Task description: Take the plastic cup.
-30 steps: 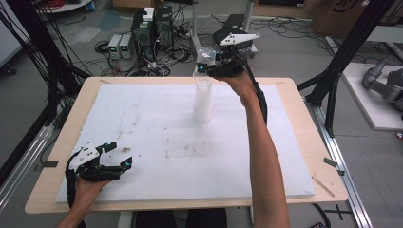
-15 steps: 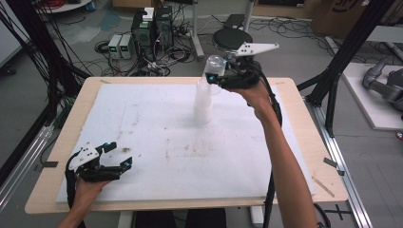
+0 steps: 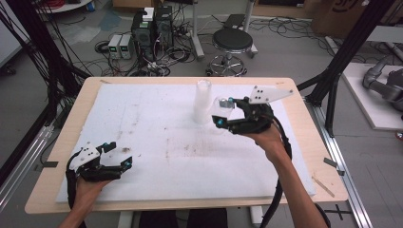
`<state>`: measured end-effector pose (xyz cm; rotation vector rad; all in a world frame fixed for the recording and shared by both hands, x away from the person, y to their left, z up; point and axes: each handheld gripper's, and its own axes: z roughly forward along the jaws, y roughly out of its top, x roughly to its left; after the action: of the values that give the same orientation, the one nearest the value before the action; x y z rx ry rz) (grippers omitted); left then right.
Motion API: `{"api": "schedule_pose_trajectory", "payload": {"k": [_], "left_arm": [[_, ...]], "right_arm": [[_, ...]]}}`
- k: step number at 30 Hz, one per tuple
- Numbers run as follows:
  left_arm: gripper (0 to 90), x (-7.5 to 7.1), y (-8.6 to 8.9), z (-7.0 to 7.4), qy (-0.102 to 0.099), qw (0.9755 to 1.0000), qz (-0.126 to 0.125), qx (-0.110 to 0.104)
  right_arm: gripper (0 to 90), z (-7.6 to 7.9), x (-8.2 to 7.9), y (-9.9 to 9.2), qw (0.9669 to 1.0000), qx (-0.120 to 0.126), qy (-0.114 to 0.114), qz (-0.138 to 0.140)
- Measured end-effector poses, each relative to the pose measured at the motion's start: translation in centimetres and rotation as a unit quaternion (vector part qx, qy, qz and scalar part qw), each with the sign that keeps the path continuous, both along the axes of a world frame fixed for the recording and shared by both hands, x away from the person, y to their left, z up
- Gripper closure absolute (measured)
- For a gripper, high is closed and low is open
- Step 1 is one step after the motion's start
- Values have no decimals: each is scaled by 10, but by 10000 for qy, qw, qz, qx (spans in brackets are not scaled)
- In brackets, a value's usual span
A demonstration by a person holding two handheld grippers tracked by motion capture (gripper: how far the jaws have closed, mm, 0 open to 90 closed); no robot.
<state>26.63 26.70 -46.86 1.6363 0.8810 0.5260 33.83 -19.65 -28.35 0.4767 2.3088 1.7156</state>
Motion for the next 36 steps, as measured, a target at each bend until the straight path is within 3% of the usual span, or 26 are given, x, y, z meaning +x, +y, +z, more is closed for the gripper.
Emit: {"api": "schedule_pose_trajectory", "payload": {"k": [7,15,24,36], "left_arm": [[94,0,0,0,-3,10000,-27,3],[94,2,0,0,69,10000,-71,-8],[94,0,0,0,-9,10000,-89,1],[94,-2,0,0,-74,9999,-124,23]], "right_arm": [[373,-28,-18,7,9997,75,109,181],[374,-42,-32,27,9993,29,67,374],[374,-58,-36,50,9981,-42,128,600],[375,-66,-33,56,9980,-89,172,608]]}}
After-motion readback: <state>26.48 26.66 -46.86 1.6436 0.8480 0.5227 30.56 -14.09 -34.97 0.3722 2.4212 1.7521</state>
